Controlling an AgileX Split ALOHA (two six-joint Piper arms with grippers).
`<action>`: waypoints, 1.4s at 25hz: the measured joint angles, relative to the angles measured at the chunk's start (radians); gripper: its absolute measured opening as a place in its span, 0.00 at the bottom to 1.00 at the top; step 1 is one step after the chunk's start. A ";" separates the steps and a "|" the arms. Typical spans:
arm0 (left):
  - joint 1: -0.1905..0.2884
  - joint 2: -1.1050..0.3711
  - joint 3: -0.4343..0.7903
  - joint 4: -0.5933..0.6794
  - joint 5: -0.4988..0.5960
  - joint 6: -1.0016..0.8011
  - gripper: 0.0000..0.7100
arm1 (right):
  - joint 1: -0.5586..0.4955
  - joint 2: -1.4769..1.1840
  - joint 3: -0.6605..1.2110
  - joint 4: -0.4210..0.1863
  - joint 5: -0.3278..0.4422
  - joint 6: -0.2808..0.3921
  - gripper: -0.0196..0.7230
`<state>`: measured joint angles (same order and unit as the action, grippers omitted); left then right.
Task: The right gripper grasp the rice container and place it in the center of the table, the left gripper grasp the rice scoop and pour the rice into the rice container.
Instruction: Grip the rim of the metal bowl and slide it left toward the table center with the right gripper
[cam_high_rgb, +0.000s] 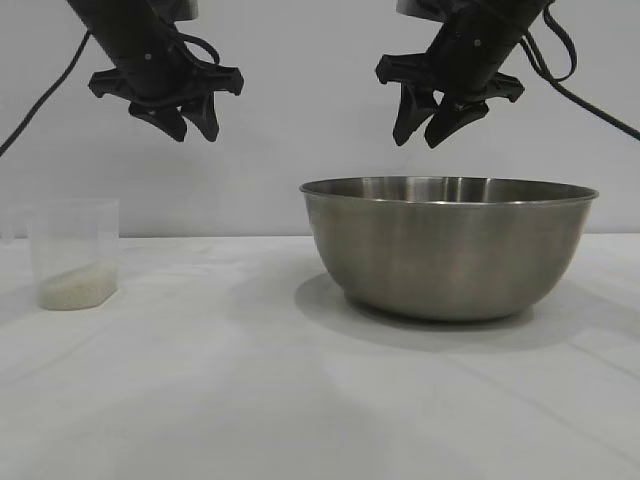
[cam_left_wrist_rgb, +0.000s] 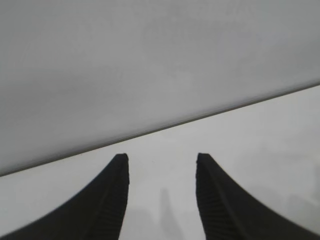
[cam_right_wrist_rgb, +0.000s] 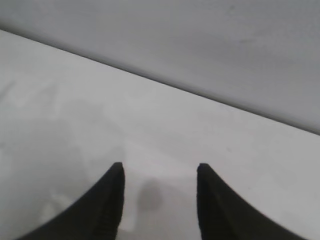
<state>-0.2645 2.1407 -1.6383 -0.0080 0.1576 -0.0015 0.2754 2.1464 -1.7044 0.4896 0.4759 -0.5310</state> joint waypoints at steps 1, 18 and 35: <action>0.000 0.000 0.000 0.000 0.000 0.000 0.37 | 0.000 0.000 0.000 0.000 0.002 0.000 0.46; 0.000 0.000 0.000 0.000 0.019 0.000 0.37 | -0.182 -0.191 0.000 -0.118 0.582 0.187 0.61; 0.000 -0.010 0.000 0.000 0.020 0.000 0.37 | -0.190 0.036 0.000 -0.152 0.742 0.231 0.45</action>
<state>-0.2645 2.1308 -1.6383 -0.0080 0.1772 -0.0015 0.0854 2.1829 -1.7044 0.3375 1.2174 -0.3000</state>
